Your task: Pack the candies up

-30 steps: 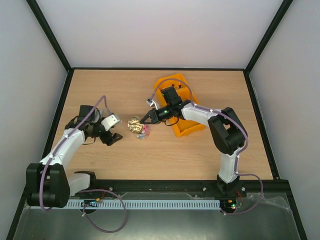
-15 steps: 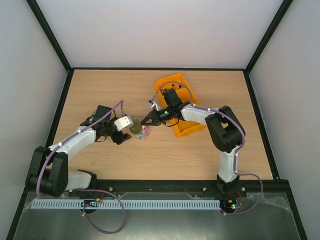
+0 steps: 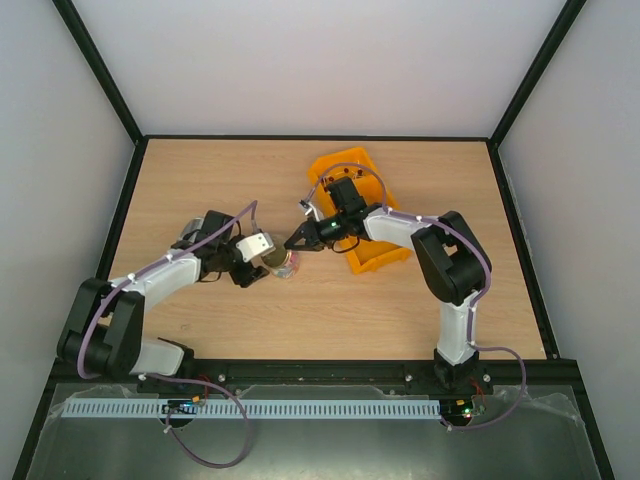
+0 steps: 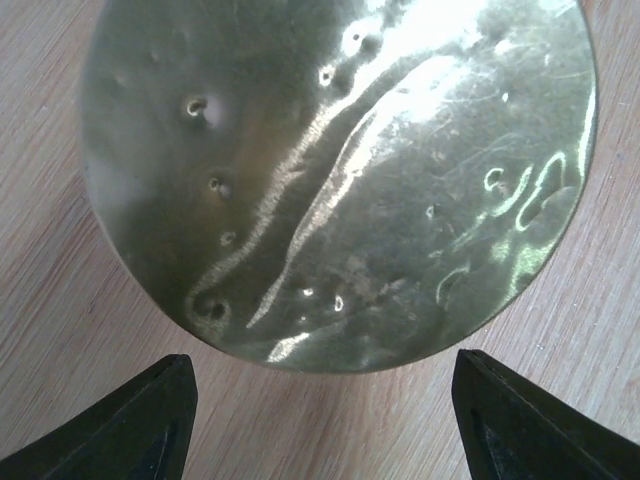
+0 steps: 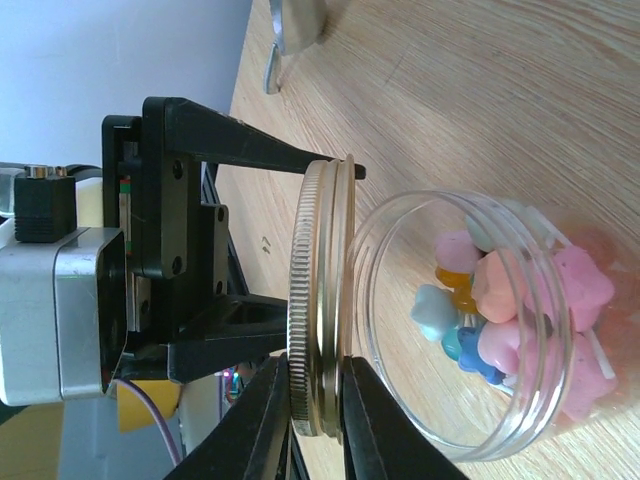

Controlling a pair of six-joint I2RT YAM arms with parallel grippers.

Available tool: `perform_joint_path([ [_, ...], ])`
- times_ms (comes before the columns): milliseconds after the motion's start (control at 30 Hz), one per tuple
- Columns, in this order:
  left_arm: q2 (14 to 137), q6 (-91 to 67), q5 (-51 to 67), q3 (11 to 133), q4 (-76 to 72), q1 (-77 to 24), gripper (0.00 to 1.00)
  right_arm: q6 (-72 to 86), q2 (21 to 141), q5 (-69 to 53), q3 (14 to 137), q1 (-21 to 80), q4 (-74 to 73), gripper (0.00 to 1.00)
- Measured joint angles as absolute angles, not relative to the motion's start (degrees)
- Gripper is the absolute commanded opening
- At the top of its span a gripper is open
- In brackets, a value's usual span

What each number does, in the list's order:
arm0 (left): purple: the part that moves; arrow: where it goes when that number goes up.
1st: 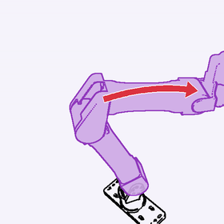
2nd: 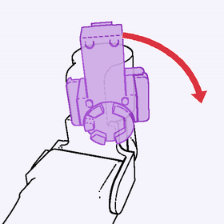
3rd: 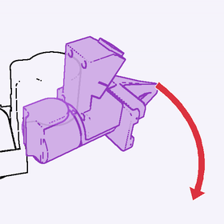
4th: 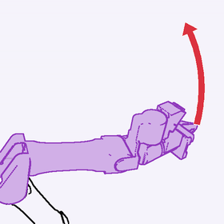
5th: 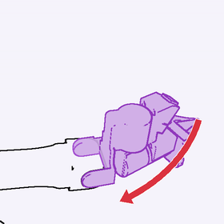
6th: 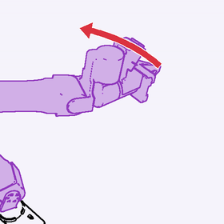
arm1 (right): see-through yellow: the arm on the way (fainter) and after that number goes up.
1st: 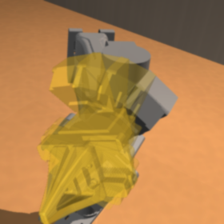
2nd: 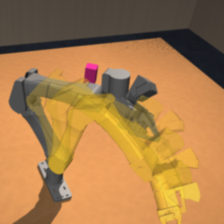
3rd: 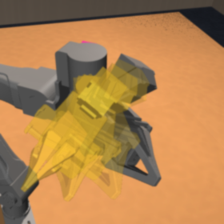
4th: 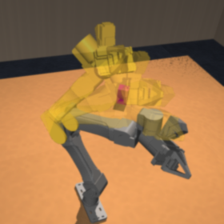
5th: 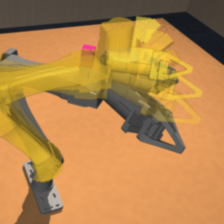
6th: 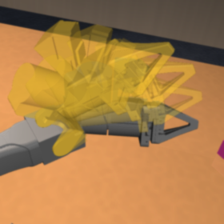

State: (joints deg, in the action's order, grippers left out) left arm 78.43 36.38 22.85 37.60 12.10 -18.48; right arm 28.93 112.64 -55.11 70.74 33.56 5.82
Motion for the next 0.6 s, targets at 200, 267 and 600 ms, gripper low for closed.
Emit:
perform_joint_path([
  [200,79.7,35.8,22.8,38.8,11.3,-19.1,0.7,28.1,112.6,-53.7,70.7,33.4,4.7,0.31],
  [267,80.1,35.7,22.8,39.4,11.1,-19.3,0.69,27.5,112.6,-53.3,70.7,33.4,4.1,0.36],
  [600,80.3,35.9,22.8,40.2,11.0,-19.7,0.68,23.8,111.6,-50.2,70.8,32.7,0.5,0.63],
])
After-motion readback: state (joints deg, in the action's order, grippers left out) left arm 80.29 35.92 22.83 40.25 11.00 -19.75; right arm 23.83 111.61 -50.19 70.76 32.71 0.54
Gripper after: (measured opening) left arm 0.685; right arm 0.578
